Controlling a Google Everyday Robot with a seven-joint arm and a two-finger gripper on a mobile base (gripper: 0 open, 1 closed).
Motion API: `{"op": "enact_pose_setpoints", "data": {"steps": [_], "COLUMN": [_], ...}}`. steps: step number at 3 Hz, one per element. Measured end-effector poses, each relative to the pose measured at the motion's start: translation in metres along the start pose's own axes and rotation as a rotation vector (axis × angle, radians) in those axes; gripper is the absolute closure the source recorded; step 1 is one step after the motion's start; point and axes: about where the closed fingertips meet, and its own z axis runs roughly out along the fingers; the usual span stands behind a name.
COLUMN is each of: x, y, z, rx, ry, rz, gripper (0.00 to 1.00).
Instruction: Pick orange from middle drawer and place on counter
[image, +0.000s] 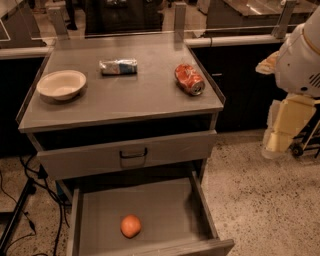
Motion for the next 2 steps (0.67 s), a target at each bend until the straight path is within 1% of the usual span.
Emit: {"op": "enact_pose_setpoints", "data": {"steps": [1,2], "x": [-0.035,-0.058], "y": [0.004,0.012], "z": [0.022,0.038], "rx": [-0.041,-0.105], "ry": [-0.026,-0.076], "rz": [-0.117,-0.171], "gripper": [0.0,0.0]}}
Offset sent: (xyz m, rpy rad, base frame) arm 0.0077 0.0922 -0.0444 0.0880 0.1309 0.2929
